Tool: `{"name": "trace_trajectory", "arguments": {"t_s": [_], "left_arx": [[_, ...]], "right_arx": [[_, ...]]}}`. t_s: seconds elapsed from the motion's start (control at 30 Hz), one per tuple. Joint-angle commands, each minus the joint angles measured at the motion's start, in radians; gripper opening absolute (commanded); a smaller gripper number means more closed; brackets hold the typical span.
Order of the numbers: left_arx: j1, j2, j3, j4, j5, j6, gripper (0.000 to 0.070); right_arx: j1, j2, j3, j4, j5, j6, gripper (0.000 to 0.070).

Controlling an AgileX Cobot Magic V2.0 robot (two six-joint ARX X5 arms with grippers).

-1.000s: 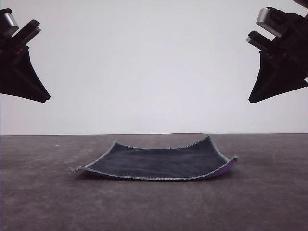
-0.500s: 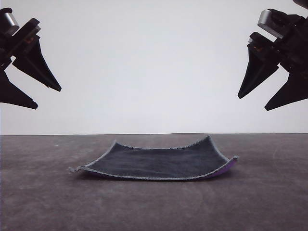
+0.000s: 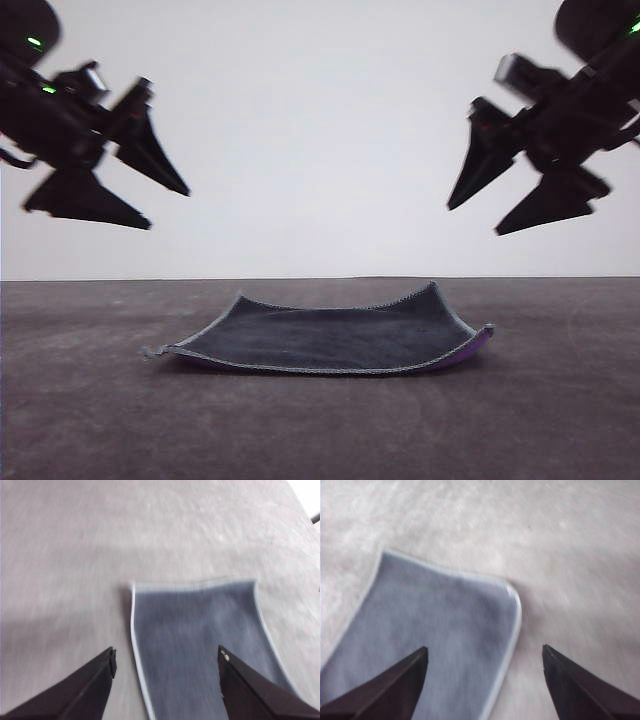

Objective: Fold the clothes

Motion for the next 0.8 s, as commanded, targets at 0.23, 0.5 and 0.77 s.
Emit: {"name": "trace_trajectory", "arguments": {"t_s": [0.23,0.5,0.77], "left_arx": [[-0.032,0.288,0.292,-0.093,0.008,0.069,0.039],[-0.055,0.444,0.388,-0.095,0.009,0.071,0.039],[-0.083,0.483,0.39,-0.088,0.005,0.081,0.039]], "right_arx": [[0.003,0.244,0.196,-0.004,-0.021,0.011,0.046],[0.006,0.366,0.253,-0.003,-0.039,0.018,0.046],[0.029,0.398,0.254,0.0,-0.065,0.021,0.046]]}}
